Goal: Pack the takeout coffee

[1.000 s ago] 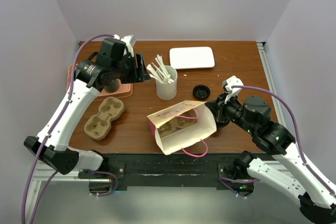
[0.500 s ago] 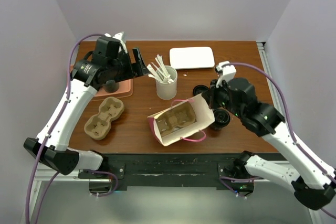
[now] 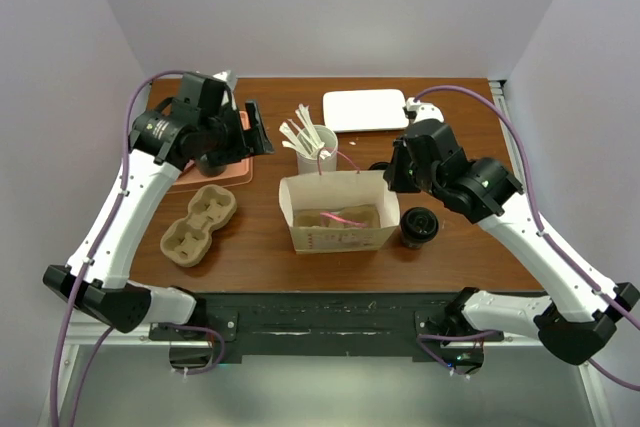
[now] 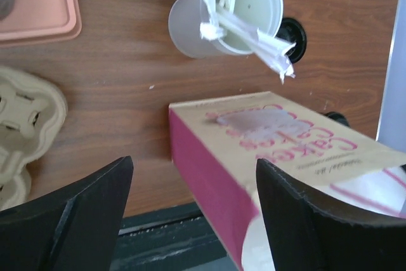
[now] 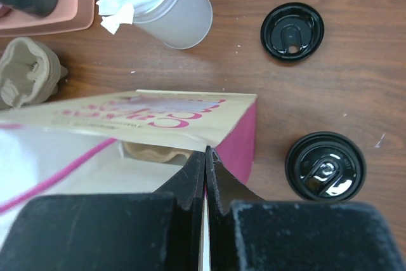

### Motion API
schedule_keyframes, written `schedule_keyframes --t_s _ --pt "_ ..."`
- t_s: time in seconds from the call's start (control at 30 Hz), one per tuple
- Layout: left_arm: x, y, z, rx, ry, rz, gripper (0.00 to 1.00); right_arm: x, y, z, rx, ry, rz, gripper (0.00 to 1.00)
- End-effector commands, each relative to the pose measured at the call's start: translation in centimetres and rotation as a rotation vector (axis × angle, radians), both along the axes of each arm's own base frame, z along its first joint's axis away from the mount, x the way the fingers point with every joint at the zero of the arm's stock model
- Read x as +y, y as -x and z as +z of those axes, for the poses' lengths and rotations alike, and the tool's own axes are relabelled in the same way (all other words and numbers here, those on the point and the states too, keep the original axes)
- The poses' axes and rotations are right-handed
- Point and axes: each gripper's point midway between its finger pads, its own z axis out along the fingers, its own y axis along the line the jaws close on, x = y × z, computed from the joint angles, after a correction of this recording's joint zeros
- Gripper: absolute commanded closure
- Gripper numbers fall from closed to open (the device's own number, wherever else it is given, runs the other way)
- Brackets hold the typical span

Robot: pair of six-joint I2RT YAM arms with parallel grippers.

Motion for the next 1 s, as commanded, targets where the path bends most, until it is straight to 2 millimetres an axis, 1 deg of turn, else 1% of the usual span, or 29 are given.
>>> schedule_keyframes --t_s 0.0,0.03,0.07,0.1,0.13,0.17,0.2,0.23,0.3,0.33,0.37,0.4,0.43,0.47,0.5,0.53,0.57,0.6,0.63,0.7,0.73,0.77,0.8,0.83,0.87,0.9,0.93,0.97 --pt "-1.0 3.4 1.3 -0.007 -0.039 -0.061 0.18 0.3 0.3 0.0 0.057 -0.047 -0.059 1.0" --pt "-1.6 3.8 1.3 0.003 -0.02 -0.055 0.19 0.4 0.1 0.1 0.054 -0.049 -0.058 0.99" --pt "-2.6 4.6 1.3 0.009 -0.005 -0.084 0.2 0.5 0.0 0.1 0.056 -0.049 -0.061 0.97" --pt "-3.1 5.0 1.3 0.013 0.012 -0.091 0.21 0.5 -0.1 0.2 0.05 -0.053 -0.068 0.9" --pt "-3.6 5.5 1.3 0.026 0.043 -0.093 0.23 0.4 -0.3 0.3 0.044 -0.052 -0.078 0.85" --pt "-4.1 6.1 1.3 0.032 0.052 -0.105 0.24 0.2 -0.2 0.3 0.039 -0.053 -0.085 0.82" --pt "-4.2 6.5 1.1 0.047 0.057 -0.101 0.25 0.1 -0.4 0.5 0.03 -0.055 -0.09 0.8" --pt "-3.9 6.6 0.7 0.055 0.042 -0.094 0.27 -0.1 -0.5 0.7 0.017 -0.053 -0.101 0.8" --pt "-3.7 6.9 -0.1 0.074 0.009 -0.1 0.27 -0.5 -0.6 1.1 0.001 -0.056 -0.118 0.75" --pt "-3.8 6.9 -0.2 0.08 0.006 -0.103 0.28 -0.7 -0.8 1.4 -0.013 -0.055 -0.13 0.68" --pt "-3.9 6.9 -0.4 0.081 0.005 -0.111 0.29 -0.8 -0.7 1.7 -0.024 -0.058 -0.127 0.65" --pt "-4.2 6.6 -0.7 0.08 0.004 -0.121 0.3 -0.7 -0.8 2.5 -0.045 -0.07 -0.118 0.62" --pt "-4.6 6.6 -0.9 0.085 0.012 -0.136 0.32 -0.7 -0.8 2.9 -0.059 -0.072 -0.107 0.54" --pt "-5.1 6.3 -1.1 0.08 0.018 -0.15 0.33 -0.7 -0.7 3.3 -0.075 -0.06 -0.075 0.5" --pt "-5.3 6.2 -1.8 0.095 0.011 -0.162 0.33 -0.7 -0.8 3.7 -0.087 -0.059 -0.073 0.47" --pt "-5.7 6.3 -2.1 0.106 0.021 -0.177 0.34 -0.9 -0.8 3.6 -0.08 -0.042 -0.081 0.47" --pt "-6.2 6.0 -2.1 0.094 0.034 -0.188 0.34 -1.4 -1.0 3.9 -0.087 -0.025 -0.098 0.47" --pt "-6.4 5.8 -2.5 0.098 0.033 -0.195 0.35 -1.5 -1.0 4.5 -0.096 -0.02 -0.097 0.47" --pt "-6.6 5.7 -2.5 0.091 0.042 -0.202 0.36 -1.6 -1.0 4.7 -0.102 -0.014 -0.092 0.47" --pt "-6.8 5.0 -2.6 0.076 0.033 -0.202 0.39 -1.9 -1.2 5.7 -0.135 -0.007 -0.095 0.49" --pt "-6.8 4.7 -2.6 0.069 0.023 -0.199 0.42 -2.3 -1.2 5.9 -0.141 0.005 -0.11 0.5" --pt "-6.9 4.4 -2.3 0.062 0.018 -0.201 0.43 -2.9 -1.3 6.0 -0.143 0.013 -0.138 0.49" --pt "-6.8 4.0 -2.8 0.067 -0.009 -0.208 0.44 -4.4 -1.4 5.8 -0.144 0.058 -0.197 0.47" --pt "-6.7 3.8 -3.0 0.067 -0.027 -0.209 0.48 -5.4 -1.6 5.7 -0.139 0.074 -0.233 0.47" --pt "-6.7 3.6 -2.9 0.062 -0.04 -0.213 0.5 -6.3 -1.7 5.5 -0.139 0.101 -0.247 0.48" --pt "-6.6 3.2 -3.3 0.063 -0.068 -0.219 0.53 -7.1 -1.8 4.7 -0.123 0.124 -0.265 0.53" --pt "-6.5 3.0 -3.3 0.061 -0.077 -0.221 0.6 -8.6 -2.2 4.2 -0.108 0.14 -0.315 0.53" --pt "-6.5 2.8 -2.8 0.055 -0.084 -0.226 0.65 -9.4 -2.3 3.7 -0.093 0.156 -0.326 0.52"
